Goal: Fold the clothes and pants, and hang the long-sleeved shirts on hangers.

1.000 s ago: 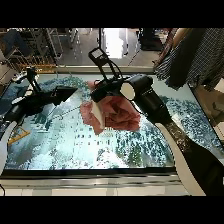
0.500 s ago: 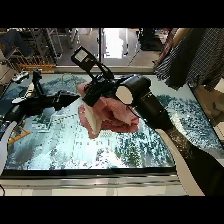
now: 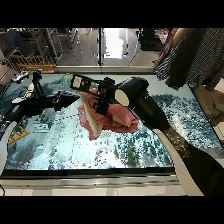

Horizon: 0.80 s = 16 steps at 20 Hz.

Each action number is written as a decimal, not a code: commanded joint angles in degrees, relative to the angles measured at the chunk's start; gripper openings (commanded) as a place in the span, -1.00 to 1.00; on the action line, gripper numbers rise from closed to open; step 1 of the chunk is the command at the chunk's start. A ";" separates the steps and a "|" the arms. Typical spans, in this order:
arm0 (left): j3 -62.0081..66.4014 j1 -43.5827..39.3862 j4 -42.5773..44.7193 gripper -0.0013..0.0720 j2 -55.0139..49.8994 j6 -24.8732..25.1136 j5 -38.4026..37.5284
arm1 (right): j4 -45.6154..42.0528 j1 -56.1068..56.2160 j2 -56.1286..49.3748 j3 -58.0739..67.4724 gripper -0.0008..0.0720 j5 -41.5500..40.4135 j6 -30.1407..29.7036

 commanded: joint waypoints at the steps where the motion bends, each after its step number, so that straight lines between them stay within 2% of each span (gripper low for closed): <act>1: 0.00 -0.02 0.02 -0.94 0.02 -0.42 -0.13 | -2.12 0.00 -2.05 -1.22 0.54 -6.93 -5.95; 2: 0.00 -0.02 0.02 -0.94 0.02 -0.42 -0.57 | -2.01 -0.24 -3.17 -1.22 0.34 -10.34 -5.95; 4: 0.00 0.00 0.00 -0.94 0.02 -0.42 -1.77 | -0.87 -0.50 -4.74 -1.22 -0.19 -13.99 -5.27; 6: 0.00 0.00 0.02 -0.94 0.02 -0.42 -2.19 | 0.63 -0.55 -4.98 -1.22 -0.69 -13.33 -5.27; 7: 0.00 0.00 0.00 -0.94 0.02 -0.39 -2.19 | 0.72 -0.55 -4.85 -1.20 -0.84 -13.00 -5.31; 8: 0.00 0.00 -0.02 -0.94 0.02 -0.39 -2.19 | 0.72 -0.55 -4.72 -1.20 -0.92 -12.87 -5.33; 13: 0.00 0.31 -0.20 -0.93 0.02 -0.35 -2.32 | 0.74 -0.72 -4.44 -1.20 -0.93 -10.71 -5.33; 14: 0.02 0.55 -0.83 -0.88 0.02 -0.11 -0.90 | 0.70 -0.72 -4.37 -1.20 -0.93 -10.12 -5.35; 15: 0.02 1.22 -1.77 -0.46 0.11 0.52 2.73 | 0.70 -0.72 -4.24 -1.18 -0.93 -9.75 -5.35; 16: 0.07 2.25 -2.78 0.17 0.22 0.39 8.24 | 0.66 -0.72 -4.02 -1.18 -0.94 -9.07 -5.38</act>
